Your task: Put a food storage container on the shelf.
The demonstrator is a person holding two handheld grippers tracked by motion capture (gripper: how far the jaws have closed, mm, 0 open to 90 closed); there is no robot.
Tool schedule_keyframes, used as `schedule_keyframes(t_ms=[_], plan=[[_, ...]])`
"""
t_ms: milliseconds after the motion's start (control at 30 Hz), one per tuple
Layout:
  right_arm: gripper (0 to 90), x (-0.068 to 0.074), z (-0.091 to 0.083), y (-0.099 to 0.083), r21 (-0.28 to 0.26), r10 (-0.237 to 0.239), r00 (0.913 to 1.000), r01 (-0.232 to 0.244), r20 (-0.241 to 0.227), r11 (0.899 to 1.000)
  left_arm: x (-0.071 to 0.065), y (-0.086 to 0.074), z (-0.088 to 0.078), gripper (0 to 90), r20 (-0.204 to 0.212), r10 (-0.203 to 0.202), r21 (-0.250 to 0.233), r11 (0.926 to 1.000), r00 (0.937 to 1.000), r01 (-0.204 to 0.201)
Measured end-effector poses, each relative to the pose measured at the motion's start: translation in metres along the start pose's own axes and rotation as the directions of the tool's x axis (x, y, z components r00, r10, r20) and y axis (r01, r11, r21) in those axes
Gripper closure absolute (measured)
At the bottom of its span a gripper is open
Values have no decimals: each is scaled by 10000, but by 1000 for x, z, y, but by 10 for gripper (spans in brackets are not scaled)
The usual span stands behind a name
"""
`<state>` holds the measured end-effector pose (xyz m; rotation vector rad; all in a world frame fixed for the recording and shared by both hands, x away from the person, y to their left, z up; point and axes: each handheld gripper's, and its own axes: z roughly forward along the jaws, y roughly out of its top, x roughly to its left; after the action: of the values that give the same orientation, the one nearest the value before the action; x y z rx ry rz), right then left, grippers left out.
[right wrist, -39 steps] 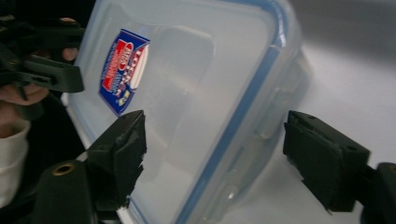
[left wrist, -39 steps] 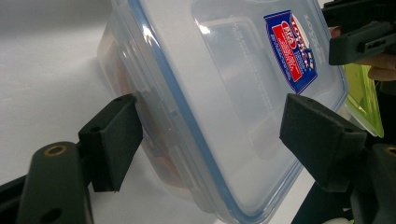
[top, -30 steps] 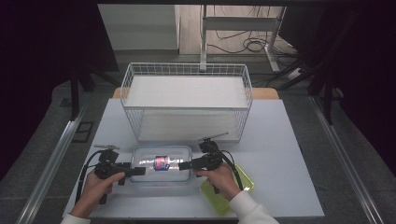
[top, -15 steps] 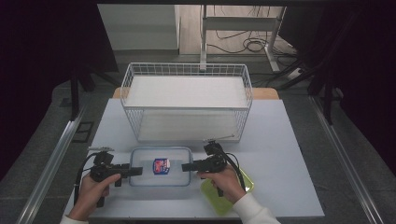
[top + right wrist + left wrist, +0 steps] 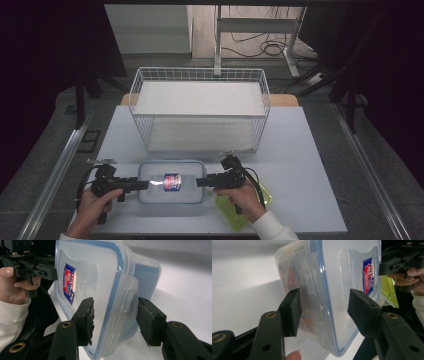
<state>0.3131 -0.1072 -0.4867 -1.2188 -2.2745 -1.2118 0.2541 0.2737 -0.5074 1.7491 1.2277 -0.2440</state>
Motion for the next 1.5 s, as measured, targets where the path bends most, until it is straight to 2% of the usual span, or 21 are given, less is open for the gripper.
schedule_keyframes(t_ms=[333,600,1133,1333,1433,1500], plan=[[506,0,-2,-4,-129,-70,9999,69,-94,9999,0,-1,-2,475,129,124,-108,9999,9998,-122],[524,3,-4,-7,-260,-62,9999,59,-98,9996,-4,-2,-2,476,-88,235,-129,9996,9997,-236],[520,8,-10,-12,-737,-300,9995,301,24,9968,-9,-4,-7,505,143,348,-434,9985,9993,-342],[520,16,-18,-11,-973,-593,9981,604,137,9934,-19,-1,-12,506,101,654,-571,9963,9978,-647],[518,20,-26,-9,-1164,-762,9970,776,158,9902,-25,1,-16,523,271,778,-777,9941,9966,-755],[519,22,-30,-8,-1289,-887,9960,896,130,9876,-31,4,-17,525,185,963,-802,9923,9952,-946]])
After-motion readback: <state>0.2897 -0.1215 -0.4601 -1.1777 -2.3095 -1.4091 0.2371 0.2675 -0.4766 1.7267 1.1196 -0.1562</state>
